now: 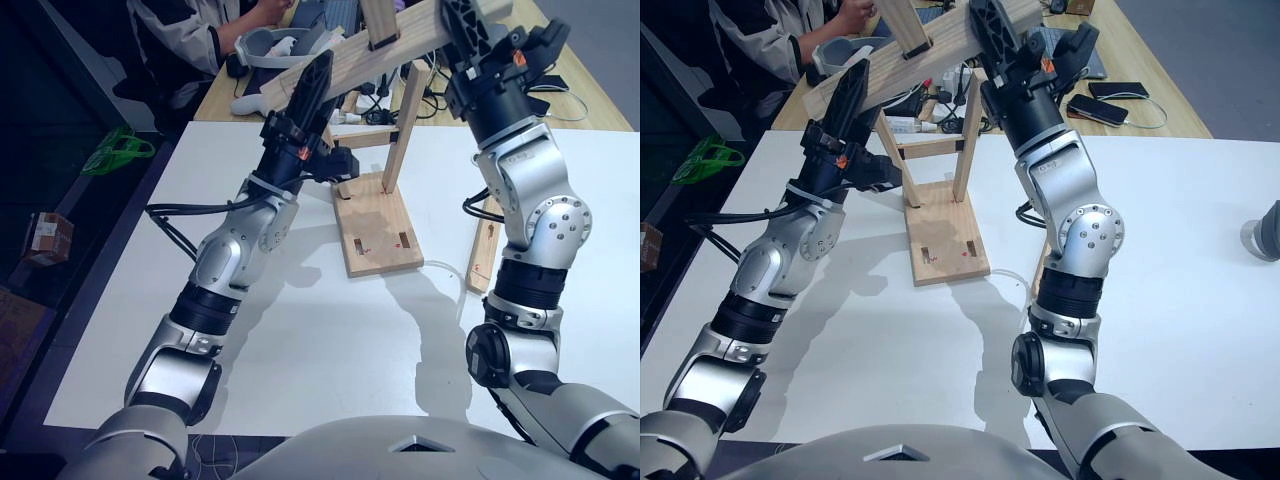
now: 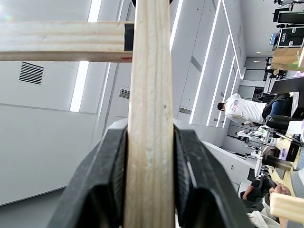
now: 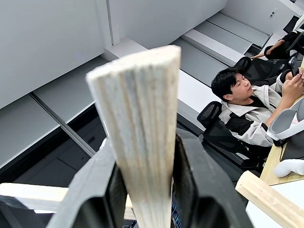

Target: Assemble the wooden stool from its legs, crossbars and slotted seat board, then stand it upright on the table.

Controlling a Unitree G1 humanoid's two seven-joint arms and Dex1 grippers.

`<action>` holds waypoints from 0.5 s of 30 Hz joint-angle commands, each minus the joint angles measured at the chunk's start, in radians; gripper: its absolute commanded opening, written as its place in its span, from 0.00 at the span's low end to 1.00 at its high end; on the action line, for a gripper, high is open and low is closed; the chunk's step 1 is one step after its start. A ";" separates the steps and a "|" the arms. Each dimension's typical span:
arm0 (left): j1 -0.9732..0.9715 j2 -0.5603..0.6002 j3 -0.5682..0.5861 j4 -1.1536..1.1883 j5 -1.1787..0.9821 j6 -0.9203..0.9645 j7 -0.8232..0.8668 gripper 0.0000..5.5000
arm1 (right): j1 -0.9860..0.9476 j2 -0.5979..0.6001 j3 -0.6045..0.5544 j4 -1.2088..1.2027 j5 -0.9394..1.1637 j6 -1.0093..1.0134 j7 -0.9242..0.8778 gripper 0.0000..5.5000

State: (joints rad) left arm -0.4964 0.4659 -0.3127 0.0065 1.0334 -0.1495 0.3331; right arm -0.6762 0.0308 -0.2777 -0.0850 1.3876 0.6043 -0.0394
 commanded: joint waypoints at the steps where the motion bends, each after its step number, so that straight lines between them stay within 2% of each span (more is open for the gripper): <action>1: -0.005 0.005 0.006 0.009 -0.081 -0.057 -0.050 0.19 | -0.009 0.015 0.000 -0.006 0.015 -0.002 -0.002 0.20; 4: 0.005 0.008 0.020 0.008 -0.148 -0.095 -0.086 0.29 | -0.007 0.018 0.002 -0.007 0.012 -0.002 -0.005 0.20; 15: 0.007 0.011 0.028 0.014 -0.163 -0.104 -0.128 0.59 | -0.007 0.000 0.007 0.008 -0.052 -0.017 -0.004 0.18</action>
State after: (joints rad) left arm -0.4957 0.4676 -0.2910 0.0143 0.8810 -0.2539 0.2279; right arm -0.6737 0.0391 -0.2752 -0.0828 1.3604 0.5960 -0.0497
